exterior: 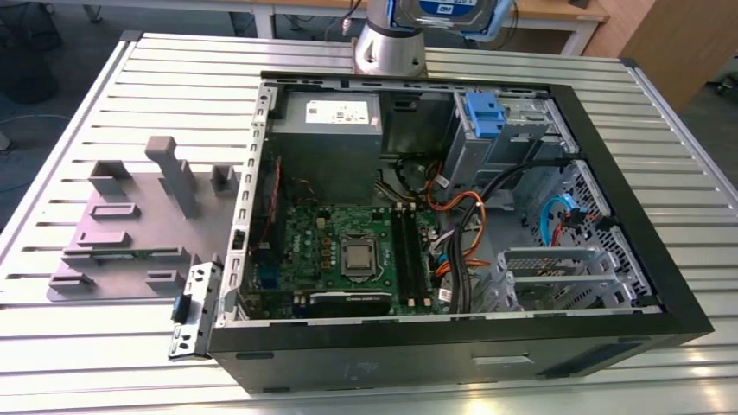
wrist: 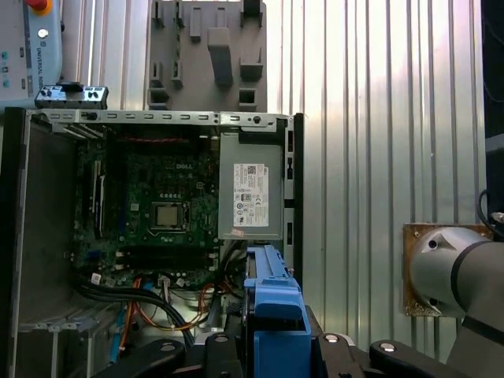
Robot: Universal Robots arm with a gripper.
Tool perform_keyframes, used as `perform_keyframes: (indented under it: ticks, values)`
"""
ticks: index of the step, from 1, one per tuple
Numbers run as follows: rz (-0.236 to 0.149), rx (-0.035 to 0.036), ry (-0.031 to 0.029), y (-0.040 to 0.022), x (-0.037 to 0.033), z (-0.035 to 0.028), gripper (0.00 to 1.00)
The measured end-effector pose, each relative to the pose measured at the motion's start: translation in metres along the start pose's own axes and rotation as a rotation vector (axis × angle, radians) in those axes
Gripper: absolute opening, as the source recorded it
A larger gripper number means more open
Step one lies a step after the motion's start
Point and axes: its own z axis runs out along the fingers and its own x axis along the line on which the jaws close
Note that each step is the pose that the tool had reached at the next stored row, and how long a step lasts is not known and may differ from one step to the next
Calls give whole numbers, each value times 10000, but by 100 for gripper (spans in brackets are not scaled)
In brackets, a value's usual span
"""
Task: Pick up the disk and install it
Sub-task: 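Pick up the disk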
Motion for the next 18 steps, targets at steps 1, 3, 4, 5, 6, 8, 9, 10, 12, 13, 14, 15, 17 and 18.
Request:
perform_keyframes:
  ticks: [1,3,4,5,6,8,9,10,12,13,14,15,17,18]
  values:
    - [0,-1,0,-9,0,-1,37]
    - [0,-3,1,-27,0,-2,37]
    - [0,-4,0,-36,0,-3,37]
    - [0,-5,0,-45,0,-3,37]
    - [0,-5,0,-54,0,-4,37]
    - [1,-6,0,-71,0,-5,37]
    - [1,-8,0,-79,0,-6,37]
    - [0,-9,0,-88,0,-6,37]
    - [0,-10,-1,-105,0,-8,37]
    - [0,-11,-1,-114,0,-8,37]
    - [0,-11,0,-122,0,-9,37]
    - [0,-12,-1,-131,0,-9,37]
    - [0,-14,0,-148,0,-11,37]
    - [1,-15,0,-156,0,-12,37]
